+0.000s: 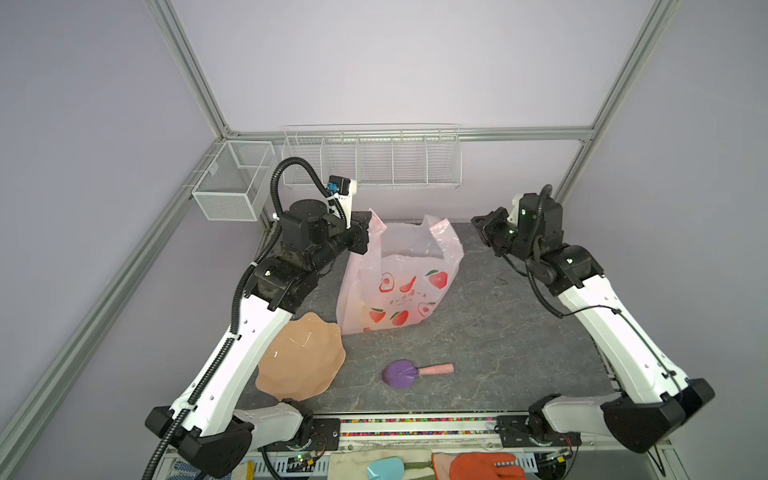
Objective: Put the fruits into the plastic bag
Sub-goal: 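Open both grippers to release the standing bag and draw both arms back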
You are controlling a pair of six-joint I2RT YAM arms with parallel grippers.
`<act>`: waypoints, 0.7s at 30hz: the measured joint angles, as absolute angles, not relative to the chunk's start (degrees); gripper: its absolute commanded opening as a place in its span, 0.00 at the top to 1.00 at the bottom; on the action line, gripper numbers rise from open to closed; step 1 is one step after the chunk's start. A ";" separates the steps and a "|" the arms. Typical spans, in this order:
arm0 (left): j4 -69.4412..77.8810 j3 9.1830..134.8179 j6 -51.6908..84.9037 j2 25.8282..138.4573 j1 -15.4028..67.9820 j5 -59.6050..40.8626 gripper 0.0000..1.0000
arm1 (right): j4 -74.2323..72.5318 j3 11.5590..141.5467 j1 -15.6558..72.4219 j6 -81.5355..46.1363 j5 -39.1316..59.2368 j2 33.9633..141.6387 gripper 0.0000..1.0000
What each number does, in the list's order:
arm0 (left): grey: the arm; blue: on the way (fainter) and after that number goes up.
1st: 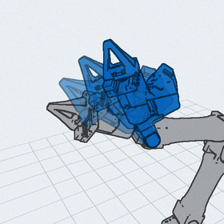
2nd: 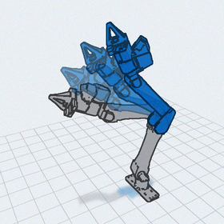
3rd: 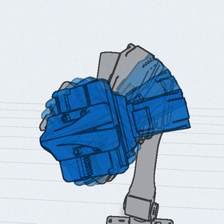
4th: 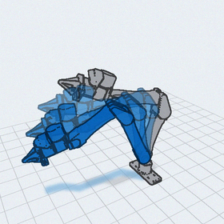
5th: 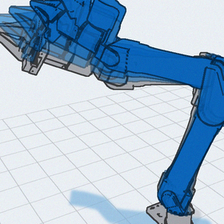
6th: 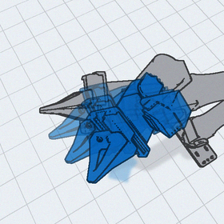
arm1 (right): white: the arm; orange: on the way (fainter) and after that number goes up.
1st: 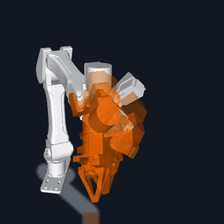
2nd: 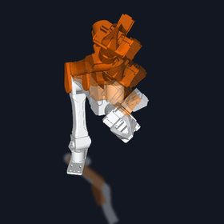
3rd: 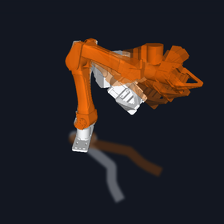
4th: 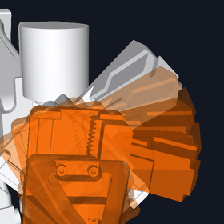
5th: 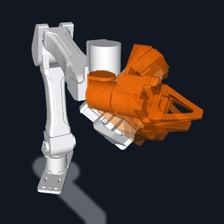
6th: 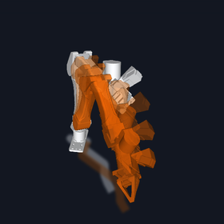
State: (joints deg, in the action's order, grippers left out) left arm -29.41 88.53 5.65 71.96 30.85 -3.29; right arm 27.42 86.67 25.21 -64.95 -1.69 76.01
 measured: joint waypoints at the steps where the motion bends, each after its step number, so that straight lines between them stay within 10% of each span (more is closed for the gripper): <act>1: -29.30 87.59 5.45 72.07 30.70 -3.49 1.00 | 27.35 85.58 25.21 -65.10 -1.67 75.61 0.93; 8: -28.23 79.92 5.30 70.98 30.63 -5.17 0.92 | 27.81 80.79 25.10 -65.10 -1.67 72.86 0.88; 12: -28.38 77.69 5.76 68.10 30.65 -3.97 0.46 | 29.26 80.79 25.10 -61.76 -1.72 71.57 0.62; 21: -33.04 77.41 12.80 56.21 30.59 5.23 0.23 | 35.20 80.03 25.10 -48.84 -0.78 67.31 0.03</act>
